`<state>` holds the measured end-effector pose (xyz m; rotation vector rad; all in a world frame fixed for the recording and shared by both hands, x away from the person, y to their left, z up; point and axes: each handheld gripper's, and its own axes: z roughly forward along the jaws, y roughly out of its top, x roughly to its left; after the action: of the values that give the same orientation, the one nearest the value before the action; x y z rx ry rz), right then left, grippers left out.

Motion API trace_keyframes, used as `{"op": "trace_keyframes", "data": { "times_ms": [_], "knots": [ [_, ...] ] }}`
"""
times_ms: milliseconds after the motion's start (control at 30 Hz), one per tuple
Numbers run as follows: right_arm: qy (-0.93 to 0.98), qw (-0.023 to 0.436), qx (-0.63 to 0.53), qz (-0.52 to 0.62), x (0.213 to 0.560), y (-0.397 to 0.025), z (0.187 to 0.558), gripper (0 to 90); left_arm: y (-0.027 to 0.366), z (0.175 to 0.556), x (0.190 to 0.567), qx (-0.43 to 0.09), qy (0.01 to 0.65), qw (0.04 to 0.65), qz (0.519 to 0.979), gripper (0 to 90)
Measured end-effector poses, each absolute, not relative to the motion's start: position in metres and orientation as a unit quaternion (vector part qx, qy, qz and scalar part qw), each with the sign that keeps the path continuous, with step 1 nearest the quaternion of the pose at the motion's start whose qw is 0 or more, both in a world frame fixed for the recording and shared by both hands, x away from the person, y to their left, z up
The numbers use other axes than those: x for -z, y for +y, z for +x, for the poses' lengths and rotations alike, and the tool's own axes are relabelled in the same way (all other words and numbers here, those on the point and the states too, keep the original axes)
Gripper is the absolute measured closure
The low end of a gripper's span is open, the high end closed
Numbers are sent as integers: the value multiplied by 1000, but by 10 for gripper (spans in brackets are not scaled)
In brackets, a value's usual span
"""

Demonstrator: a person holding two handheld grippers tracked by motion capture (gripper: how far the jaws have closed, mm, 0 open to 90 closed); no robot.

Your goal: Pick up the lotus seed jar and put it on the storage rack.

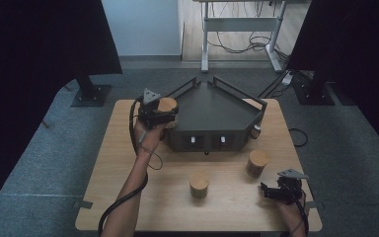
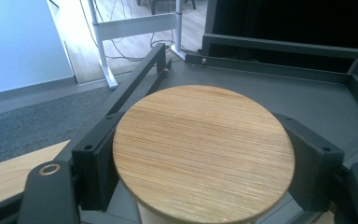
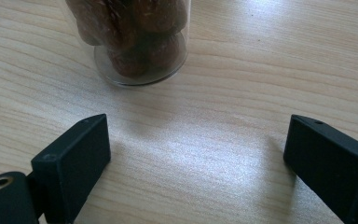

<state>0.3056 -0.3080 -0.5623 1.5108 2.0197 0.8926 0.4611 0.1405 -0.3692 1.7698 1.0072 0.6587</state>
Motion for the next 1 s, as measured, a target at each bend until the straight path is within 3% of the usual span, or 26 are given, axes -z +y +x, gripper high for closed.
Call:
{"op": "trace_keyframes", "data": {
  "times_ms": [1000],
  "knots": [
    [736,230,-325,548,562,-308,305,65,126,482,378,-269,418,485,720,238]
  ]
}}
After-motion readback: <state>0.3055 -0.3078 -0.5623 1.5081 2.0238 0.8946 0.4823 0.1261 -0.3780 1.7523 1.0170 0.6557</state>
